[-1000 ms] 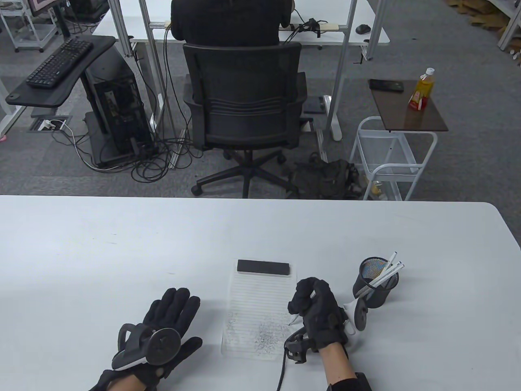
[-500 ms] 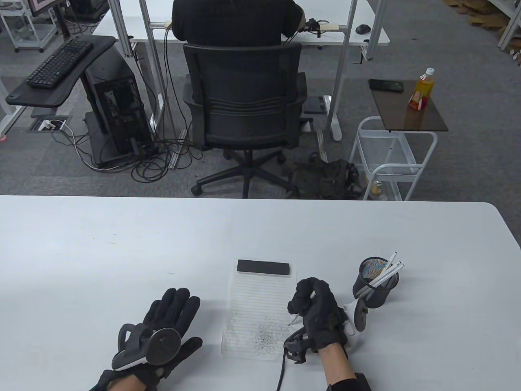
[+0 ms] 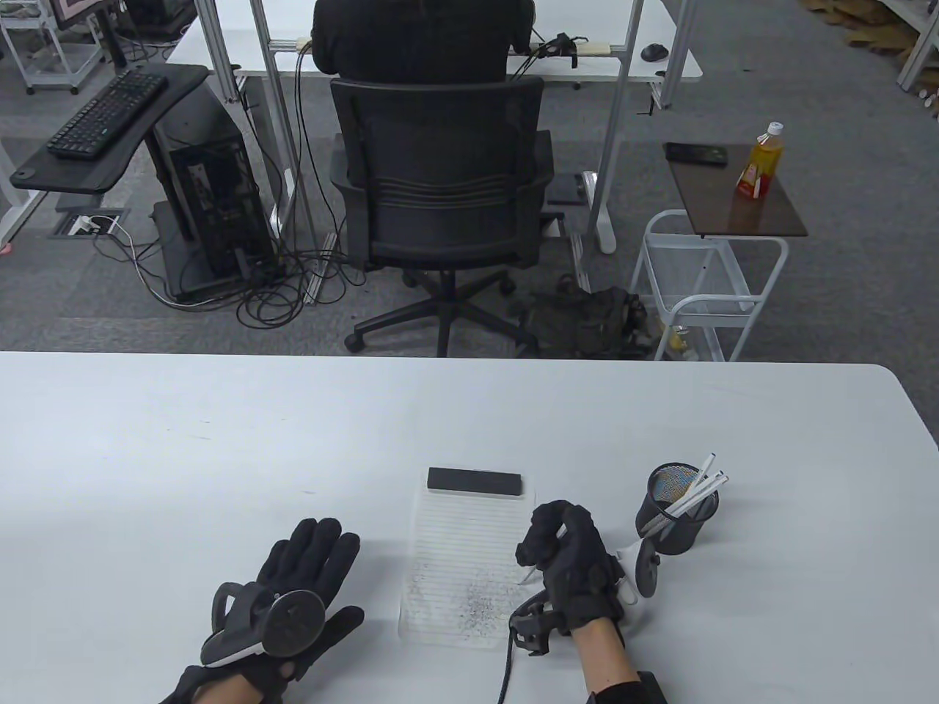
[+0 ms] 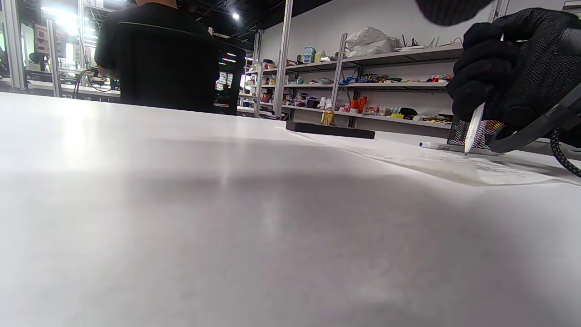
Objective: Press to extend mechanical pencil leads
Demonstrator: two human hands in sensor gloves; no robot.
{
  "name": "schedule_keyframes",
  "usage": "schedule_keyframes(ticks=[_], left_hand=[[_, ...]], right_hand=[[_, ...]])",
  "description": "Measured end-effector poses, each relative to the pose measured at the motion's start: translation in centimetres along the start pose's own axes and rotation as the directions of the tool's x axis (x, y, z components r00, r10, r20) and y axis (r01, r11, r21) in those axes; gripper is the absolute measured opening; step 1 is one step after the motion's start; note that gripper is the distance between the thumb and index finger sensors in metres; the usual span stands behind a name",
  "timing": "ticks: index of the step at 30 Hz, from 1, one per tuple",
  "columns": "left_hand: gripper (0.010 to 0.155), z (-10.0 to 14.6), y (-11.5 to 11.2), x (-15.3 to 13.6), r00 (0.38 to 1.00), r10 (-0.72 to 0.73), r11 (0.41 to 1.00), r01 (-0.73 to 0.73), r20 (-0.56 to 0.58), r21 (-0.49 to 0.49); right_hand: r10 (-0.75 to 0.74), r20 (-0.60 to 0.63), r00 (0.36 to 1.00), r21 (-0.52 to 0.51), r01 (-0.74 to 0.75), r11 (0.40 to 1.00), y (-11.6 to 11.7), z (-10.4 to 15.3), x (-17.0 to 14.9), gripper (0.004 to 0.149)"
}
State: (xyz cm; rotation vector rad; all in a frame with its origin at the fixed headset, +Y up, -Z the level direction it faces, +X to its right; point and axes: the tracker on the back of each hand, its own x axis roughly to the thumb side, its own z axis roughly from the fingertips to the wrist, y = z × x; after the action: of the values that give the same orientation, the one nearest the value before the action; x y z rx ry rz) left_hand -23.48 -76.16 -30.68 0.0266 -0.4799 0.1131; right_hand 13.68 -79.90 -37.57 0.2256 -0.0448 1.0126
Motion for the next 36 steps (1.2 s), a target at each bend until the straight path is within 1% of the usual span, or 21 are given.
schedule_keyframes(ticks=[3, 5, 6, 8, 9, 11, 12, 14, 15, 18, 20, 21, 22, 23, 24, 26, 29, 30, 35, 36], left_hand=[[0.089, 0.0, 0.0, 0.0, 1.000, 0.000, 1.000, 0.000, -0.002, -0.003], [0.089, 0.0, 0.0, 0.0, 1.000, -0.002, 1.000, 0.002, -0.003, -0.002], [0.088, 0.0, 0.0, -0.1, 1.000, 0.000, 1.000, 0.000, -0.003, 0.000], [0.089, 0.0, 0.0, -0.1, 1.000, -0.001, 1.000, 0.001, -0.003, -0.001], [0.089, 0.0, 0.0, -0.1, 1.000, -0.005, 1.000, 0.005, -0.004, -0.004], [0.089, 0.0, 0.1, -0.1, 1.000, -0.006, 1.000, 0.006, -0.005, -0.003], [0.089, 0.0, 0.1, -0.1, 1.000, -0.004, 1.000, 0.004, -0.006, -0.001], [0.089, 0.0, 0.1, -0.2, 1.000, -0.004, 1.000, 0.004, -0.006, -0.001], [0.089, 0.0, 0.1, -0.2, 1.000, -0.006, 1.000, 0.006, -0.006, -0.001], [0.089, 0.0, 0.1, -0.2, 1.000, -0.006, 1.000, 0.006, -0.006, 0.000], [0.089, 0.0, 0.1, -0.2, 1.000, -0.007, 1.000, 0.007, -0.005, 0.000], [0.089, 0.0, 0.1, -0.2, 1.000, -0.009, 1.000, 0.009, -0.004, -0.002], [0.089, 0.0, 0.1, -0.1, 1.000, -0.010, 1.000, 0.010, -0.004, -0.003], [0.089, 0.0, 0.1, -0.1, 1.000, -0.009, 1.000, 0.009, -0.004, -0.004], [0.089, 0.0, 0.1, -0.1, 1.000, -0.009, 1.000, 0.009, -0.002, -0.004], [0.089, 0.0, 0.1, -0.1, 1.000, -0.010, 1.000, 0.010, 0.000, -0.005], [0.089, 0.0, 0.1, 0.0, 1.000, -0.013, 1.000, 0.013, 0.002, -0.006], [0.089, 0.0, 0.1, 0.0, 1.000, -0.013, 1.000, 0.013, 0.003, -0.007], [0.089, 0.0, 0.0, 0.0, 1.000, -0.013, 1.000, 0.013, 0.006, -0.011], [0.089, 0.0, 0.1, 0.0, 1.000, -0.011, 1.000, 0.011, 0.005, -0.010]], right_hand=[[-0.013, 0.002, 1.000, 0.024, 0.013, 1.000, 0.4, 0.0, 0.5, 0.057], [0.040, -0.007, 0.999, 0.068, -0.039, 0.997, 0.8, -0.2, 1.2, 0.063], [0.076, -0.028, 0.997, 0.121, -0.072, 0.990, 1.1, -0.3, 1.8, 0.065], [0.145, -0.046, 0.988, 0.184, -0.135, 0.974, 1.7, -0.5, 2.7, 0.063], [0.216, -0.083, 0.973, 0.188, -0.198, 0.962, 2.1, -0.7, 3.5, 0.059], [0.346, -0.093, 0.934, 0.161, -0.328, 0.931, 2.4, -0.9, 4.2, 0.056], [0.451, -0.103, 0.887, 0.149, -0.434, 0.888, 2.5, -1.0, 4.6, 0.056], [0.610, -0.131, 0.782, 0.180, -0.586, 0.790, 2.4, -1.2, 5.2, 0.054], [0.657, -0.155, 0.738, 0.196, -0.629, 0.752, 2.3, -1.3, 5.3, 0.053], [0.778, -0.277, 0.564, 0.257, -0.737, 0.625, 2.0, -1.6, 5.8, 0.052], [0.823, -0.303, 0.480, 0.263, -0.788, 0.557, 1.9, -1.7, 6.0, 0.052], [0.862, -0.297, 0.410, 0.284, -0.824, 0.490, 2.0, -1.8, 6.0, 0.052], [0.886, -0.303, 0.352, 0.305, -0.844, 0.440, 2.1, -1.9, 6.0, 0.054], [0.921, -0.296, 0.251, 0.346, -0.871, 0.349, 2.2, -2.0, 6.0, 0.055], [0.943, -0.285, 0.171, 0.373, -0.887, 0.274, 2.3, -2.1, 5.9, 0.056], [0.956, -0.291, 0.036, 0.395, -0.906, 0.154, 2.5, -2.2, 5.5, 0.057], [0.949, -0.306, -0.081, 0.424, -0.904, 0.060, 2.7, -2.3, 4.6, 0.057], [0.942, -0.304, -0.144, 0.437, -0.900, 0.003, 2.8, -2.4, 4.2, 0.057], [0.916, -0.279, -0.288, 0.437, -0.887, -0.146, 3.6, -2.7, 2.8, 0.055], [0.913, -0.274, -0.302, 0.433, -0.886, -0.163, 3.8, -2.8, 2.7, 0.054]])
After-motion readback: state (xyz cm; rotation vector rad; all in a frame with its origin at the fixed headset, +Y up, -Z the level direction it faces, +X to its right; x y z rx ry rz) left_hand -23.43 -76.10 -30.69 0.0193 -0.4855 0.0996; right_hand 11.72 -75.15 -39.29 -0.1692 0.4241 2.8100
